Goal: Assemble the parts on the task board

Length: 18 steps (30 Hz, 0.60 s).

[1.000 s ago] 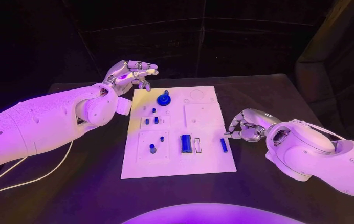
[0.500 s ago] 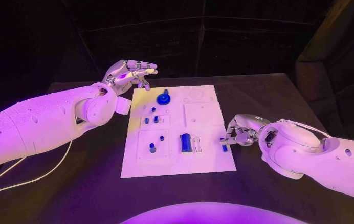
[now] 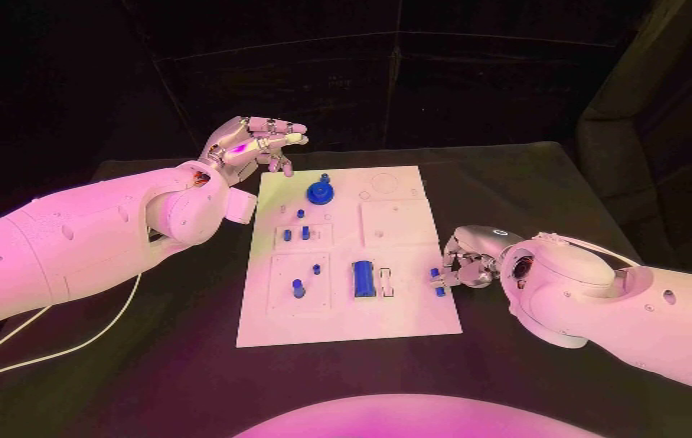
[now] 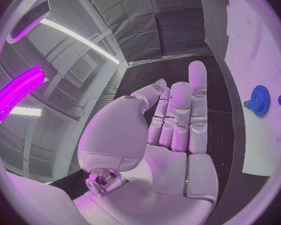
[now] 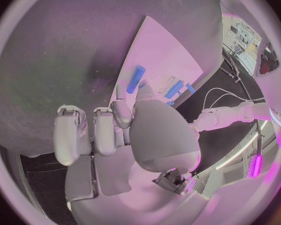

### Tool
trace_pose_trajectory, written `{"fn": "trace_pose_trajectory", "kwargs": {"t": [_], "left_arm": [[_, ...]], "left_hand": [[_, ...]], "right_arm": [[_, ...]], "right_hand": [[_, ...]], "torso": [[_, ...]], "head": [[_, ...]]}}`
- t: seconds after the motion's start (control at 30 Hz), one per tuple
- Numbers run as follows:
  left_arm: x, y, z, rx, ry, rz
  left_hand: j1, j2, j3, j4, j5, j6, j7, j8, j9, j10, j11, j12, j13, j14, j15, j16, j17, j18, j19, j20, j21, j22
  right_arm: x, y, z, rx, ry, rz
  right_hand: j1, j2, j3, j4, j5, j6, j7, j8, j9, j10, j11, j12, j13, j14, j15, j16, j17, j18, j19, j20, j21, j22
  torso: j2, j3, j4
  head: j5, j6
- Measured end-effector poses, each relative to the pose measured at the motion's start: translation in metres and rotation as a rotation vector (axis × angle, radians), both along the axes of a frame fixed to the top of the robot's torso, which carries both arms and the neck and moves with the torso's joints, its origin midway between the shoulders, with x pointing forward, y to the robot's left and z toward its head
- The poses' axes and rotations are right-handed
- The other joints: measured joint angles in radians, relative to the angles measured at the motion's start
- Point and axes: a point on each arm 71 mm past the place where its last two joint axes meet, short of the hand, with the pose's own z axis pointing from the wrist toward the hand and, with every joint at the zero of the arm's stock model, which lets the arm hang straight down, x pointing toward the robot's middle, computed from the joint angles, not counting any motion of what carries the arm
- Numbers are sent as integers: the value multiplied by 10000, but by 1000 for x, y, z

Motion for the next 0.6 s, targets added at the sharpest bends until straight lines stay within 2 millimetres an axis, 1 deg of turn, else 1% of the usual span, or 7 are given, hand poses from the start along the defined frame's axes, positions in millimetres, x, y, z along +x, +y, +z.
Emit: {"fn": "trace_pose_trajectory", "kwargs": {"t": [0.07,0.17,0.23,0.27,0.33,0.4,0.6], "left_arm": [[0,0,0,0,1,0],[0,0,0,0,4,-2],[0,0,0,1,4,-2],[0,0,0,1,5,-2],[0,0,0,0,5,-3],[0,0,0,0,6,-3],[0,0,0,-2,13,-15]], "left_hand": [[0,0,0,0,0,0,0,0,0,0,0,0,0,0,0,0,0,-1,0,0,0,0],[0,0,0,0,0,0,0,0,0,0,0,0,0,0,0,0,0,-1,0,0,0,1],[0,0,0,0,0,0,0,0,0,0,0,0,0,0,0,0,0,0,0,0,0,1],[0,0,0,0,0,0,0,0,0,0,0,0,0,0,0,0,0,0,0,0,0,1],[0,0,0,0,0,0,0,0,0,0,0,0,0,0,0,0,1,-1,0,0,0,1],[0,0,0,0,0,0,0,0,0,-3,-3,0,0,0,0,0,1,-1,0,0,0,1],[0,0,30,-30,0,0,0,0,0,-37,-38,42,0,0,0,0,1,0,0,0,0,1]], "right_arm": [[0,2,0,-44,23,49],[0,5,-1,-103,43,154],[0,7,-1,-146,41,223],[0,9,-2,-171,41,279],[-1,11,-2,-216,22,364],[0,13,-2,-273,-7,445],[0,19,-1,-468,-137,701]], "right_hand": [[200,-15,30,-103,0,5,5,7,46,0,0,0,13,-4,-4,0,7,0,0,0,0,0],[565,-17,81,-370,0,15,12,40,99,-1,1,-1,40,-38,-38,0,22,-1,0,0,0,0],[799,-16,135,-530,0,51,-22,65,138,1,-1,-4,39,-14,-60,0,37,-1,0,0,0,0],[893,-8,158,-611,36,52,-22,88,175,-4,-40,-8,39,1,-75,0,37,0,3,-3,0,0],[1062,17,230,-738,62,66,-14,96,186,-2,-69,-31,35,1,-74,0,38,0,2,-73,0,0],[1199,35,283,-843,62,90,-29,96,186,7,-78,-51,35,1,-73,0,49,-1,0,-75,0,-1],[1629,181,585,-1145,86,103,-37,122,234,-28,-117,-144,35,-24,-94,0,56,-1,0,-74,0,-1]], "torso": [[0,0,1],[-1,0,4],[-1,0,4],[0,0,4],[-1,0,5],[-1,0,4],[-1,-7,8]], "head": [[0,0],[0,-7],[2,-16],[3,-17],[4,-18],[4,-18],[-35,-29]]}}
